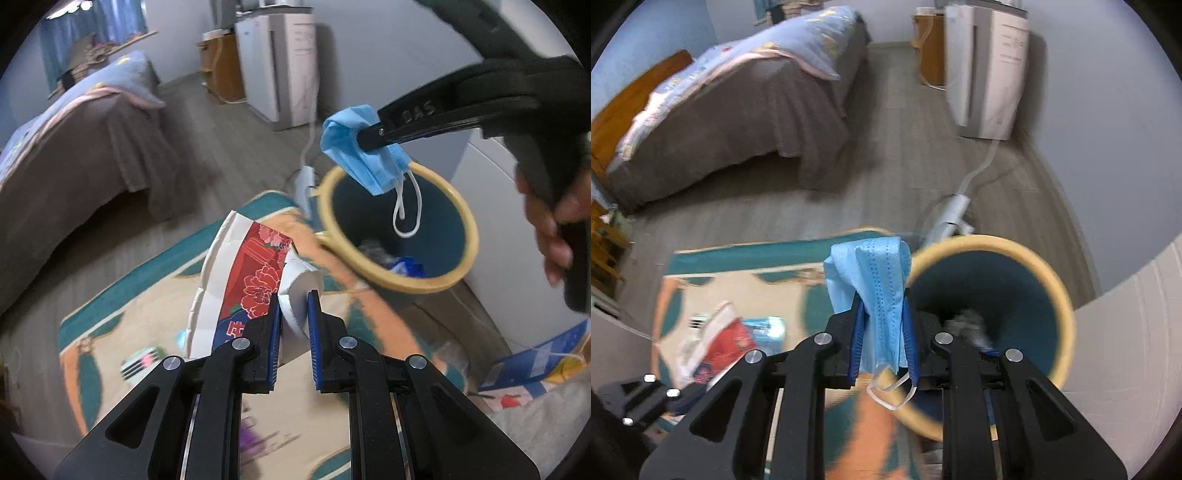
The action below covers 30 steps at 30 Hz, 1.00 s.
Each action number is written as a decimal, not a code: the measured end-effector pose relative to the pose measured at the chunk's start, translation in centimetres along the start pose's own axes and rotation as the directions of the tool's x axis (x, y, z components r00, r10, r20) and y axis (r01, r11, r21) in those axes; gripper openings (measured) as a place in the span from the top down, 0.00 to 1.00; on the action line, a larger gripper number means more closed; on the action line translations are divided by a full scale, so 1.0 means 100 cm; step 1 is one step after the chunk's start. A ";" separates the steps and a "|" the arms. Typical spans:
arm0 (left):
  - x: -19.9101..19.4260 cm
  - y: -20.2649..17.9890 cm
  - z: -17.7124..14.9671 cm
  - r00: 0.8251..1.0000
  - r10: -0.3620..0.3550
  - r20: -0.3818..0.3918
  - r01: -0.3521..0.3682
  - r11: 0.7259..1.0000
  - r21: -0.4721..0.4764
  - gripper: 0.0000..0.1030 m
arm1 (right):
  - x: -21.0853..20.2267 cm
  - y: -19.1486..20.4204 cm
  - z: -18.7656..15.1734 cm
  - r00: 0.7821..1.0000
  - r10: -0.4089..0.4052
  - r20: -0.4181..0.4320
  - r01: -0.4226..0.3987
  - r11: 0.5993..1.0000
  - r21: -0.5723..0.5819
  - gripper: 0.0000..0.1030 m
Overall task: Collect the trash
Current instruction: 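Carry the mask and cup over the bin and open both tools to drop them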
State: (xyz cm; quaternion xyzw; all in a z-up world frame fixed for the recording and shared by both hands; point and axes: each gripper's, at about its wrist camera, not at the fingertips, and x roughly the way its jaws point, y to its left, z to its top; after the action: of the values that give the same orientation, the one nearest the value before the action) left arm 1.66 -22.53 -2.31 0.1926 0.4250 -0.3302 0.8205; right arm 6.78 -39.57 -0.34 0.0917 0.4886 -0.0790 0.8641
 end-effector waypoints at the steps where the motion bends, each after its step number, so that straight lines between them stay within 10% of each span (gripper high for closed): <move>1: 0.004 -0.007 0.003 1.000 -0.014 -0.002 0.014 1.000 0.011 0.85 | 0.004 -0.009 -0.001 1.000 -0.008 -0.011 0.008 1.000 0.012 0.82; 20: 0.060 -0.090 0.063 0.993 -0.119 0.029 0.115 0.988 0.107 0.78 | 0.023 -0.131 -0.024 0.998 0.027 -0.050 -0.003 0.905 0.425 0.79; 30: 0.052 -0.066 0.051 0.996 -0.071 0.048 0.069 0.997 0.045 0.45 | 0.024 -0.114 -0.022 0.997 0.002 -0.080 0.025 0.940 0.340 0.36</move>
State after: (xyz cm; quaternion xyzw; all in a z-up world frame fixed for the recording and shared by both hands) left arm 2.08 -32.24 -3.91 0.1871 0.4036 -0.3728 0.8143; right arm 3.58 -50.20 -4.45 0.2403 0.5017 -0.1637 0.8147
